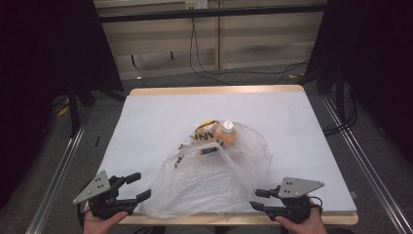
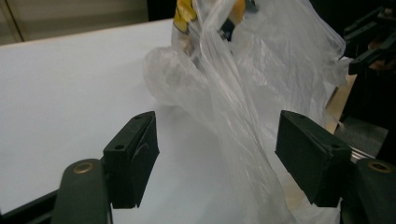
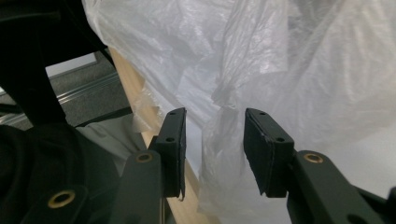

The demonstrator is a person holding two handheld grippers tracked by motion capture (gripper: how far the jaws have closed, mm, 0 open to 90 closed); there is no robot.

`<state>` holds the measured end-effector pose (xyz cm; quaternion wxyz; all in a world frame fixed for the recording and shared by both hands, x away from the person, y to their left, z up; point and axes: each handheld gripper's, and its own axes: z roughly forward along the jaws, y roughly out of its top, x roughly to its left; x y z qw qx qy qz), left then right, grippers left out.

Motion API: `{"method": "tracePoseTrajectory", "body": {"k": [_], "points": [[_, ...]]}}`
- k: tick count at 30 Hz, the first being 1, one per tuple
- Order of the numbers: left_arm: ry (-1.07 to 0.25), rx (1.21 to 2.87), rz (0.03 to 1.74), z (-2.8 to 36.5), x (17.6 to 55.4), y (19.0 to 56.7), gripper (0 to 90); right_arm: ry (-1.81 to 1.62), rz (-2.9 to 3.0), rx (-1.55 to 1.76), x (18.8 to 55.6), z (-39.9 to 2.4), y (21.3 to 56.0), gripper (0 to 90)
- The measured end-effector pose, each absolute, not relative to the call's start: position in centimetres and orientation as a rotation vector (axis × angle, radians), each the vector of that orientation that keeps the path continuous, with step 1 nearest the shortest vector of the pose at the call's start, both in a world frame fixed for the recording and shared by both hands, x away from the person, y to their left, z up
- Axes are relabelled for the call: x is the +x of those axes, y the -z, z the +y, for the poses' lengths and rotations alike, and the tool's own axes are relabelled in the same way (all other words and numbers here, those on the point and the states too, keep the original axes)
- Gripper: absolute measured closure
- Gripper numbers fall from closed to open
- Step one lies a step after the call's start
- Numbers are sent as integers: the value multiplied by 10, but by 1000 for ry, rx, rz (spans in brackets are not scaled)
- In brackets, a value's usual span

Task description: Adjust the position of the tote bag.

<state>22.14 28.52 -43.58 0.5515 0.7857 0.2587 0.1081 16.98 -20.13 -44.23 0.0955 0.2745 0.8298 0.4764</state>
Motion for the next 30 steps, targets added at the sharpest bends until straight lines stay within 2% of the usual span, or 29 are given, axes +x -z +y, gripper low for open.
{"method": "tracePoseTrajectory", "body": {"k": [5, 8, 10, 11, 12, 14, 18, 22, 30], "points": [[-237, 1942, 591, 278, 224, 442, 320, -1361, 2497, 828, 175, -196, 448, 593], [-217, 1981, 596, 277, 228, 448, 384, -1295, 2525, 836, 179, -195, 454, 612], [-209, 2014, 573, 276, 229, 450, 489, -1278, 2538, 846, 180, -195, 456, 640], [-209, 2014, 573, 276, 229, 450, 585, -1278, 2538, 846, 180, -195, 456, 640], [-226, 2011, 575, 275, 228, 450, 585, -1259, 2553, 852, 181, -194, 458, 682], [-204, 2004, 555, 276, 228, 449, 675, -1245, 2563, 849, 181, -193, 459, 697], [-179, 1972, 560, 277, 227, 448, 805, -1242, 2585, 835, 182, -192, 461, 813], [-181, 1949, 538, 279, 225, 443, 868, -1268, 2585, 833, 181, -192, 459, 889], [-182, 1903, 533, 280, 222, 437, 888, -1433, 2516, 814, 185, -199, 445, 899]]}}
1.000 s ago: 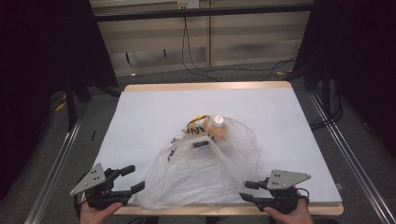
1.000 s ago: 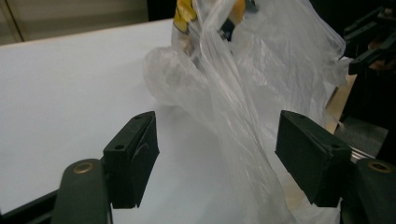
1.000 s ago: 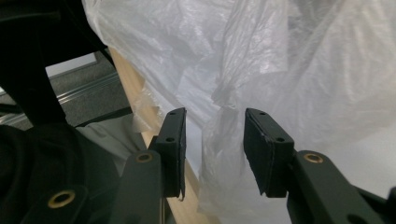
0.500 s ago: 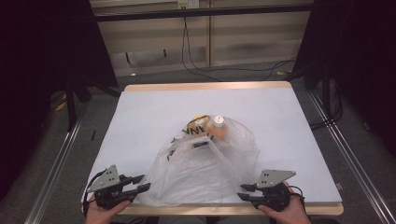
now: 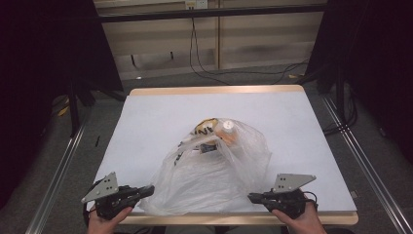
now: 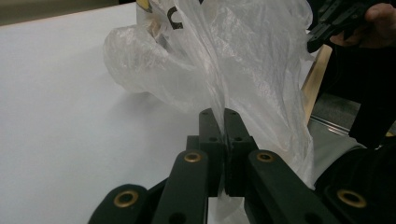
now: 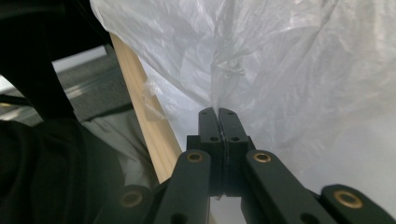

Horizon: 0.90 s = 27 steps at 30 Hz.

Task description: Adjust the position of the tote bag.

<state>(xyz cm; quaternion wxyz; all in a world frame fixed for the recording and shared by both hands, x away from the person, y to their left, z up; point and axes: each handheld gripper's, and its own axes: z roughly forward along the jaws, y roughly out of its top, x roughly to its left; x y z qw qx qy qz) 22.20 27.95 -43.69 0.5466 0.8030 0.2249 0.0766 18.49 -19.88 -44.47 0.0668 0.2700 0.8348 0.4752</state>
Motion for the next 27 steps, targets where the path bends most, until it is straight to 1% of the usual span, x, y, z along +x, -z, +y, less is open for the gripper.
{"method": "tracePoseTrajectory", "body": {"k": [4, 9, 21, 27], "points": [[-171, 1850, 537, 282, 221, 432, 889, -1517, 2488, 803, 188, -203, 435, 900], [-187, 1820, 533, 284, 221, 424, 888, -1591, 2433, 782, 189, -209, 420, 900], [-210, 1776, 527, 283, 227, 402, 889, -1664, 2337, 712, 189, -218, 385, 900], [-252, 1772, 508, 278, 233, 384, 889, -1699, 2271, 665, 197, -222, 362, 900]]}}
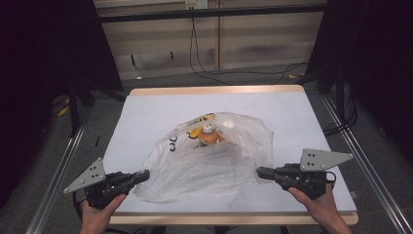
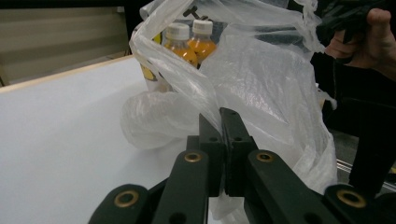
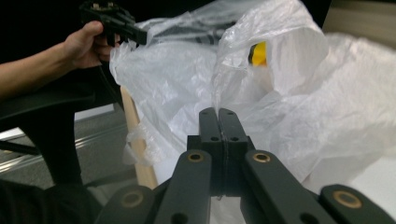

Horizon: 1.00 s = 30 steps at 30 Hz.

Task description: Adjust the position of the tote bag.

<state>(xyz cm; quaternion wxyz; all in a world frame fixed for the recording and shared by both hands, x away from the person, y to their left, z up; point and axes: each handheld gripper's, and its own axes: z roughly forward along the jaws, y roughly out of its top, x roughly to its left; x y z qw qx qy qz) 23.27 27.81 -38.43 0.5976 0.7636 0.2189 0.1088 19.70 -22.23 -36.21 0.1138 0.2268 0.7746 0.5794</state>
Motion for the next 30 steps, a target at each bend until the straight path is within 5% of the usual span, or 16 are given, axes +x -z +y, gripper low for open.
{"method": "tracePoseTrajectory", "body": {"k": [30], "points": [[-345, 1686, 482, 276, 275, 315, 895, -1863, 1992, 645, 246, -232, 294, 900]]}}
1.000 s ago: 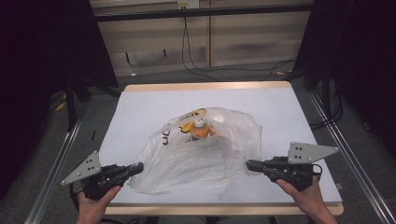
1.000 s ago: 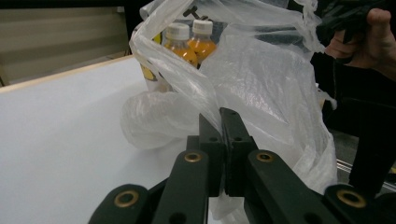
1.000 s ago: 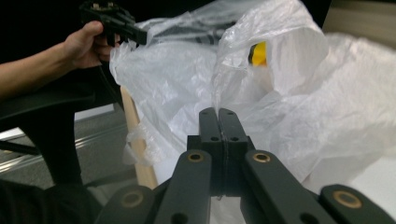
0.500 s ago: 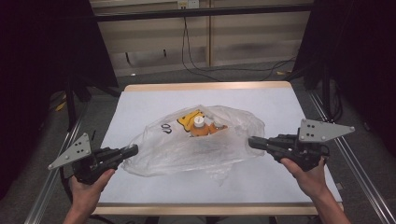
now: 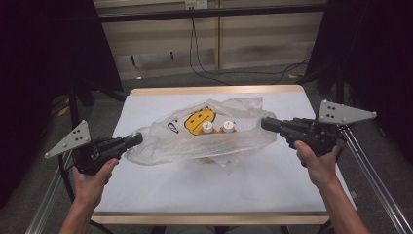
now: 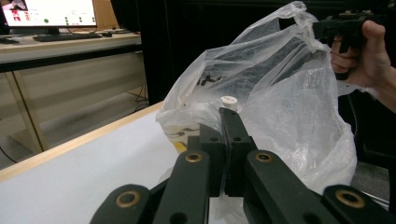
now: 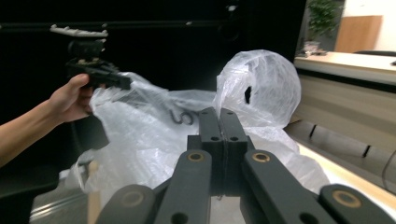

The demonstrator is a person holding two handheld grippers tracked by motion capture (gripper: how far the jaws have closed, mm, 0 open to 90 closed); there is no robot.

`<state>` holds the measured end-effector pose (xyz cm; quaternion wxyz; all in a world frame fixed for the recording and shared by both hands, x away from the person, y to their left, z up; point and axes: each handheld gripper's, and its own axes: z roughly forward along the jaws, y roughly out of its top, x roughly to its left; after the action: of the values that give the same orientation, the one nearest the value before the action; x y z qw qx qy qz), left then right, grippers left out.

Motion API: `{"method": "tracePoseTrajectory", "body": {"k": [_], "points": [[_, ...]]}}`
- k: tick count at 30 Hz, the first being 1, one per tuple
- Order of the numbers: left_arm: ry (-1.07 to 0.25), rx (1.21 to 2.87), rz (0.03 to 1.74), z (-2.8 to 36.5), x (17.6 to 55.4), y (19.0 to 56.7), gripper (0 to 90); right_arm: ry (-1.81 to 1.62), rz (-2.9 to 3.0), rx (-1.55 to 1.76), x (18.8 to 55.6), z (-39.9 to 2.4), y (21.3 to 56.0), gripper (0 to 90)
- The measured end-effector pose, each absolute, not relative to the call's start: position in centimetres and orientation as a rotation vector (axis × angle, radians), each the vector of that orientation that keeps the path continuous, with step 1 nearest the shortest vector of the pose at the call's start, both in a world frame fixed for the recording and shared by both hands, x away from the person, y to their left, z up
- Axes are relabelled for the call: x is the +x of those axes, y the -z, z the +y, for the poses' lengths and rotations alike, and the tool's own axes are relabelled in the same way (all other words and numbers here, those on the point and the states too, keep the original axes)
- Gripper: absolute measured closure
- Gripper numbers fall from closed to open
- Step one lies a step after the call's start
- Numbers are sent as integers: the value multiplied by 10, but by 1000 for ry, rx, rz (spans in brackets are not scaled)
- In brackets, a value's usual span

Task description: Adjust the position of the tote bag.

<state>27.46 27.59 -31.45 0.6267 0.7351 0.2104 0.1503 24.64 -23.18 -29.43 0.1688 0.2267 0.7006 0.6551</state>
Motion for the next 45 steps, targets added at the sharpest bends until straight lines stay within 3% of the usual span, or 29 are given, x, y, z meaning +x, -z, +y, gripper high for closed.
{"method": "tracePoseTrajectory", "body": {"k": [27, 38, 45], "points": [[-395, 1623, 488, 262, 331, 275, 898, -1891, 1748, 768, 300, -260, 243, 900], [-372, 1694, 521, 239, 354, 311, 898, -1805, 1828, 904, 313, -263, 277, 900], [-383, 1735, 575, 244, 360, 328, 899, -1771, 1799, 980, 314, -273, 298, 900]]}}
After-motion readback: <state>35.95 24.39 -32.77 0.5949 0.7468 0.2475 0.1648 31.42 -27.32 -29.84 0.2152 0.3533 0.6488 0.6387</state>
